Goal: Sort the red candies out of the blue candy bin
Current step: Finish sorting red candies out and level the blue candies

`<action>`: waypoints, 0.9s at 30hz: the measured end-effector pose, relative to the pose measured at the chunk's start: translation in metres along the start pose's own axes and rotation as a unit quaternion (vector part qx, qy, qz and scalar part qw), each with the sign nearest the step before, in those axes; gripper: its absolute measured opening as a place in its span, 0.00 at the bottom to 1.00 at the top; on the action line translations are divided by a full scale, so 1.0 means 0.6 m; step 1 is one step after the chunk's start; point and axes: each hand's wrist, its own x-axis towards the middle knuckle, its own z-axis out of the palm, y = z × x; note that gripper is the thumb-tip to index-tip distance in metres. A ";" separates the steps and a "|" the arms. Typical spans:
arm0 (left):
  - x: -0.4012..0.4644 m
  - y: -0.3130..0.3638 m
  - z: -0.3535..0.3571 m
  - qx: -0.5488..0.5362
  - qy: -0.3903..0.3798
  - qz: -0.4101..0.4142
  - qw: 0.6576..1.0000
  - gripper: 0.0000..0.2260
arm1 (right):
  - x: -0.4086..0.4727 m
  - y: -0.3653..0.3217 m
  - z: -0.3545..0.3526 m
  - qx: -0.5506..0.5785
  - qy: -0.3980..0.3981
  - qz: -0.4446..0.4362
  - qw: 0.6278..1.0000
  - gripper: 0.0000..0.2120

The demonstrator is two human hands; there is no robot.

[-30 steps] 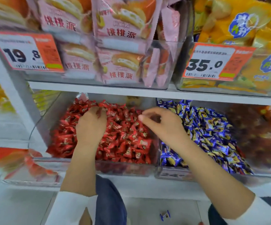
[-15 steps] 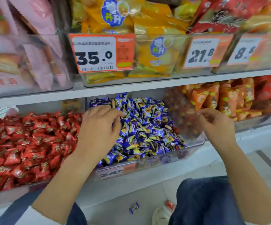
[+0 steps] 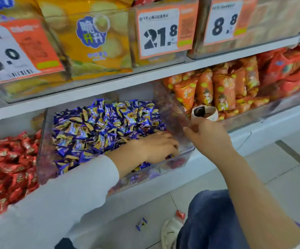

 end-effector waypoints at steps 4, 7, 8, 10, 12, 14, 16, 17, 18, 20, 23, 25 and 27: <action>0.002 -0.009 0.038 0.174 0.048 0.049 0.982 0.09 | 0.003 -0.001 0.007 -0.041 0.015 -0.020 0.999 0.11; 0.009 -0.001 0.042 0.205 0.066 -0.021 0.976 0.08 | 0.003 -0.001 0.006 -0.036 0.010 -0.024 0.999 0.10; 0.010 0.000 0.035 0.200 0.046 -0.068 0.976 0.10 | 0.003 -0.001 0.004 -0.027 0.006 -0.023 0.999 0.09; 0.004 -0.011 0.021 0.180 -0.004 -0.195 0.964 0.16 | 0.002 -0.001 0.001 -0.016 0.000 -0.020 1.000 0.09; -0.020 -0.025 -0.005 0.150 -0.016 -0.307 0.940 0.20 | 0.001 0.001 0.002 -0.017 -0.006 -0.021 1.000 0.09; -0.054 -0.033 -0.034 0.107 -0.007 -0.386 0.916 0.21 | 0.001 0.002 0.002 -0.015 -0.009 -0.024 1.000 0.10; -0.100 -0.039 -0.071 0.066 -0.030 -0.454 0.888 0.18 | 0.001 0.001 0.001 -0.014 -0.007 -0.028 0.999 0.10; -0.124 -0.041 -0.085 0.056 -0.049 -0.482 0.873 0.15 | 0.001 0.001 0.001 -0.017 -0.003 -0.031 0.999 0.10; -0.147 -0.040 -0.097 0.056 -0.072 -0.503 0.860 0.14 | 0.001 0.001 0.001 -0.019 0.001 -0.035 0.999 0.09; -0.180 -0.031 -0.113 0.059 -0.094 -0.513 0.851 0.15 | 0.003 0.001 0.003 -0.026 0.009 -0.041 0.999 0.09; -0.161 -0.009 -0.114 0.046 0.008 -0.453 0.890 0.15 | 0.004 0.000 0.005 -0.025 0.018 -0.047 0.998 0.08; -0.113 0.004 -0.092 -0.032 0.094 -0.309 0.946 0.15 | 0.002 0.000 0.003 -0.023 0.017 -0.049 0.998 0.08; -0.060 0.013 -0.066 -0.090 0.092 -0.126 0.984 0.16 | 0.000 0.000 0.001 -0.019 0.011 -0.048 0.999 0.08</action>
